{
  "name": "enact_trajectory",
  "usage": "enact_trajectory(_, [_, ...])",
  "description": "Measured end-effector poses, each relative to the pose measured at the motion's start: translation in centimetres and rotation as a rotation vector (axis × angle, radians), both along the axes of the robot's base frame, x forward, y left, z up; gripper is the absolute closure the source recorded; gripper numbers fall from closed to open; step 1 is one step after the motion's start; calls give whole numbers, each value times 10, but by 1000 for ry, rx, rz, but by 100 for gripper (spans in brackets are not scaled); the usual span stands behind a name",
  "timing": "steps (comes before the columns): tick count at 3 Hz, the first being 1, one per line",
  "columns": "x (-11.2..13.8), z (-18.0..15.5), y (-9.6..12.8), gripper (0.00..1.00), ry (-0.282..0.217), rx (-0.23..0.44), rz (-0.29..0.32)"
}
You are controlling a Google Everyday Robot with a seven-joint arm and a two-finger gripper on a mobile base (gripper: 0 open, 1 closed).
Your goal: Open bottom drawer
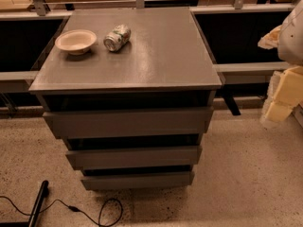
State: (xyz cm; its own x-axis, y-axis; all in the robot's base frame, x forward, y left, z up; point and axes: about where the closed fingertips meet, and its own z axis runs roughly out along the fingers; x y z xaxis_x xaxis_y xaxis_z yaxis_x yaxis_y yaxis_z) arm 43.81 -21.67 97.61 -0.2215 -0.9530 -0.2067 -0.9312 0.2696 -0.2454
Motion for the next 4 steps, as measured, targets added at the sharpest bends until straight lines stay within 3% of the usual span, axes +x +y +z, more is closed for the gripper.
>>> enact_trajectory(2, [3, -9, -3, 0, 11, 12, -10])
enact_trajectory(3, [-16, -29, 15, 0, -10, 85, 46])
enact_trajectory(4, [-51, -61, 49, 0, -66, 197, 122])
